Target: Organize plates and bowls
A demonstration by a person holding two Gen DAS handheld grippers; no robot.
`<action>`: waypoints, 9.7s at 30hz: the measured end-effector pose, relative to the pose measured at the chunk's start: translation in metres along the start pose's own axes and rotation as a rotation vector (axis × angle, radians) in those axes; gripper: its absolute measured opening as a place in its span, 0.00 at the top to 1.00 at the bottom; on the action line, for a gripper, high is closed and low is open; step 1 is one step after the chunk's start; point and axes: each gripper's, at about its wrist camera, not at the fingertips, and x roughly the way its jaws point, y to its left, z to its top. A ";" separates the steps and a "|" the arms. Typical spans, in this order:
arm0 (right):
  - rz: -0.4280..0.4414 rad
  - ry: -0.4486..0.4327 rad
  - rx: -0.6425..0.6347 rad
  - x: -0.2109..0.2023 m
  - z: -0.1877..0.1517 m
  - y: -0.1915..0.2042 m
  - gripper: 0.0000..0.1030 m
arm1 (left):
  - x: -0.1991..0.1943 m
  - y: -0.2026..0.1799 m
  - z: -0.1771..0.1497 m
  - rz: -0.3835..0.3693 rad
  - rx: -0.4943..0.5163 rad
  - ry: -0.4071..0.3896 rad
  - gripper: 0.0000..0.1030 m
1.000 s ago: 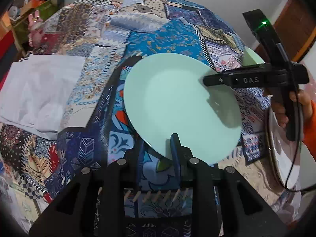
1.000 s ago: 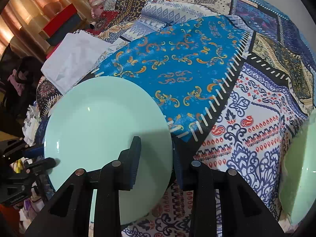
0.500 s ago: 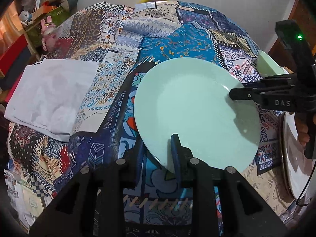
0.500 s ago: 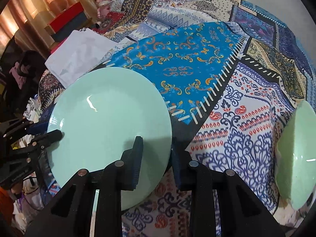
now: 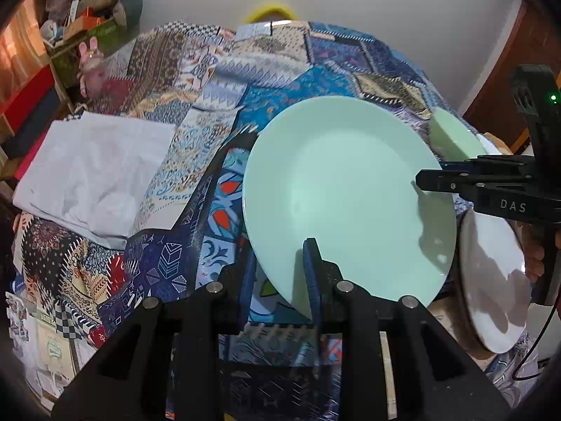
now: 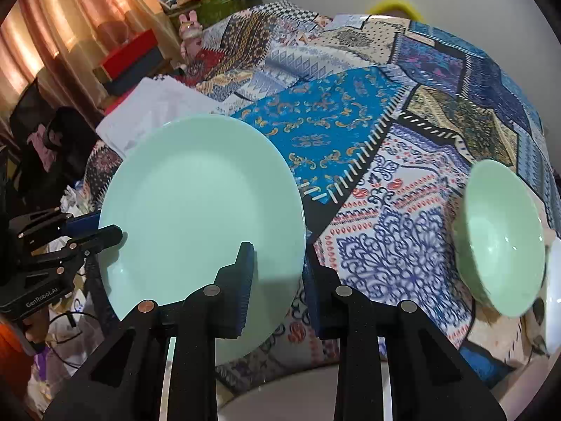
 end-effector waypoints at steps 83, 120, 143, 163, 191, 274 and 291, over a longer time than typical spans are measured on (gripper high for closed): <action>0.025 -0.218 0.458 -0.109 -0.200 -0.093 0.73 | 0.014 -0.189 -0.033 -0.081 0.237 0.093 0.74; -0.251 -0.464 0.413 -0.198 -0.214 -0.107 0.48 | -0.054 -0.284 -0.004 -0.220 0.336 -0.129 0.19; -0.244 -0.451 0.620 -0.159 -0.232 -0.188 0.43 | 0.071 -0.335 0.037 -0.212 0.270 0.079 0.21; -0.169 -0.407 0.634 -0.139 -0.245 -0.190 0.74 | 0.104 -0.364 0.018 -0.264 0.357 0.188 0.82; -0.208 -0.513 0.607 -0.178 -0.218 -0.153 0.74 | 0.013 -0.337 0.014 -0.310 0.343 0.029 0.82; -0.077 -0.121 0.117 0.003 -0.074 0.057 0.71 | -0.001 0.006 -0.068 -0.078 -0.187 -0.030 0.82; -0.063 -0.219 0.132 -0.032 -0.076 0.047 0.65 | -0.041 0.002 -0.062 -0.018 -0.170 -0.104 0.68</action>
